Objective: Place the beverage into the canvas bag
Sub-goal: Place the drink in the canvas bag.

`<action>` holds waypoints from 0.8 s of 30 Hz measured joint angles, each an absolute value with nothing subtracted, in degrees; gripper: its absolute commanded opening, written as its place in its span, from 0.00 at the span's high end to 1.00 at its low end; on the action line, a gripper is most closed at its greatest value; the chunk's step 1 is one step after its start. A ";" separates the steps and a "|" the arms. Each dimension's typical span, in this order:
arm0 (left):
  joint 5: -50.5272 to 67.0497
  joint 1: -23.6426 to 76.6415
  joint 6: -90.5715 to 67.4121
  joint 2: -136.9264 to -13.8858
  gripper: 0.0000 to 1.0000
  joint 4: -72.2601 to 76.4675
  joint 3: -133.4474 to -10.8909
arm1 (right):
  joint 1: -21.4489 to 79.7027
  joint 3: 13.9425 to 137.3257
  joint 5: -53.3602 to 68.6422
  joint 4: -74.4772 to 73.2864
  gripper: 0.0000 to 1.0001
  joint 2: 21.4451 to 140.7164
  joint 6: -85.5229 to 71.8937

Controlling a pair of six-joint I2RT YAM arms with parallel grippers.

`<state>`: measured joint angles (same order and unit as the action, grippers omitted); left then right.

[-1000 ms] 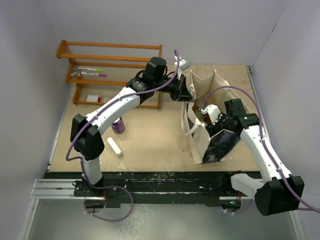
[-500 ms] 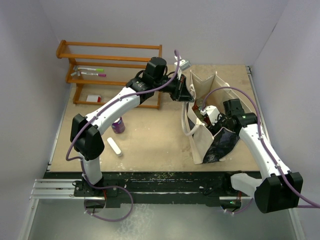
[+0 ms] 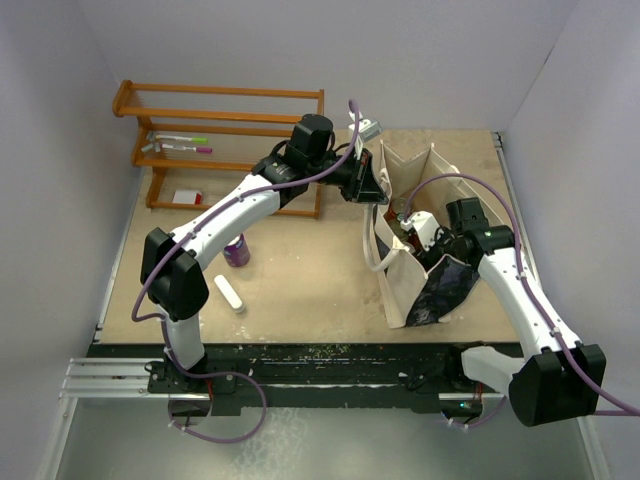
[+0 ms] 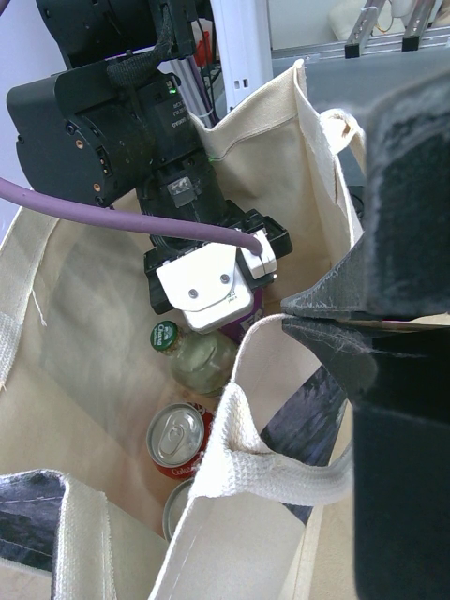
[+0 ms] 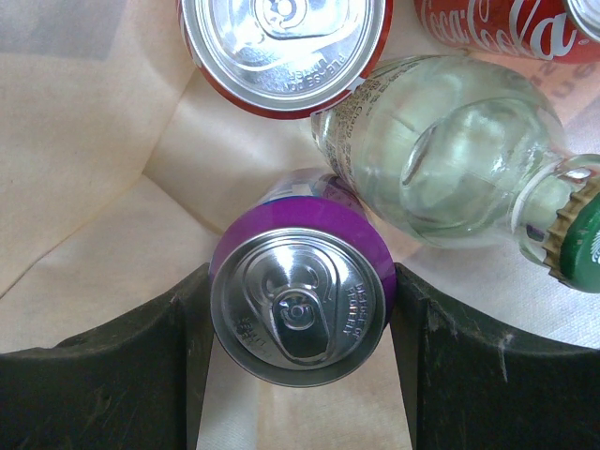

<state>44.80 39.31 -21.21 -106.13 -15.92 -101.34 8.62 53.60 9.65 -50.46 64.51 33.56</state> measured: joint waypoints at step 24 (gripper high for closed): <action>44.75 39.29 -21.17 -106.13 1.00 -15.90 -101.34 | 8.58 55.64 7.27 -50.81 0.17 64.55 35.66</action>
<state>44.75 39.29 -21.17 -106.13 -15.90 -101.34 8.58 55.64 7.27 -50.81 64.55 35.66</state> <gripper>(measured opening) 0.007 0.834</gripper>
